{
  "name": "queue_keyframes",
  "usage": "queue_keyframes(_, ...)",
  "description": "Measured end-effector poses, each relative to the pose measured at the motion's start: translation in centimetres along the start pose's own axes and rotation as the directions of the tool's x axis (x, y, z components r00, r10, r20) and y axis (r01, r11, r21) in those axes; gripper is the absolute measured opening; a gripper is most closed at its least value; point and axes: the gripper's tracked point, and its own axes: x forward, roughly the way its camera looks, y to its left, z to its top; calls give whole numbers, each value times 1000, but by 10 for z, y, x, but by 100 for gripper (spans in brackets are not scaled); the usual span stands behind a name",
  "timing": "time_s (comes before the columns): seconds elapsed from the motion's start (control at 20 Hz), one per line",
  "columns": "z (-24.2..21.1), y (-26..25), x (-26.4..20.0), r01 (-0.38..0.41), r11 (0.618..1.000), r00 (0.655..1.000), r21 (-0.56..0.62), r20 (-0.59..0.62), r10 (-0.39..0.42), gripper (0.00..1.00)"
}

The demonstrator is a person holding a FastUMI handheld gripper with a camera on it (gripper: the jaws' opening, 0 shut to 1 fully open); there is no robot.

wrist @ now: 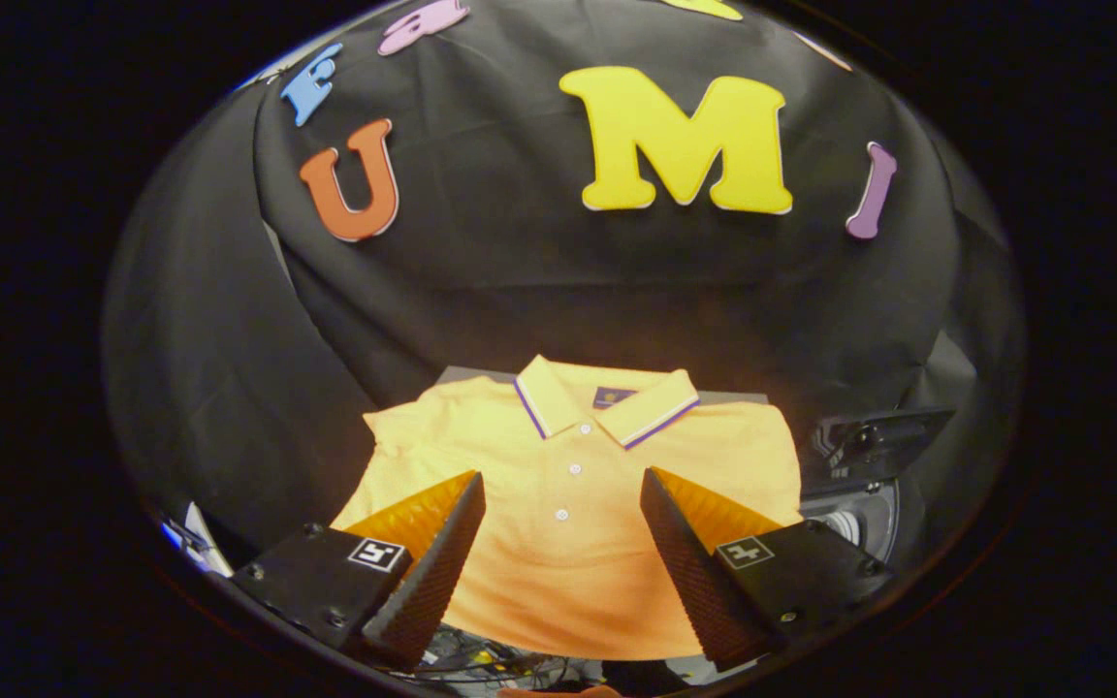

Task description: Put the clothes into the washing machine and then close the washing machine lid.

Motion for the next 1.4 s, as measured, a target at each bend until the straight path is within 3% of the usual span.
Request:
queue_keyframes(0.3, -9, 4, 23, 38, 999, 981, -37, -189, -45, 100)
queue_keyframes(0.7, -21, -6, 50, 106, 994, 919, 19, -385, -91, 100)
queue_keyframes(0.85, -37, -1, 57, 113, 992, 887, 62, -455, -72, 100)
queue_keyframes(1.1, -42, -1, 64, 176, 984, 876, -5, -456, -159, 100)
queue_keyframes(1.4, -43, 2, 64, 178, 984, 877, 6, -453, -156, 98)
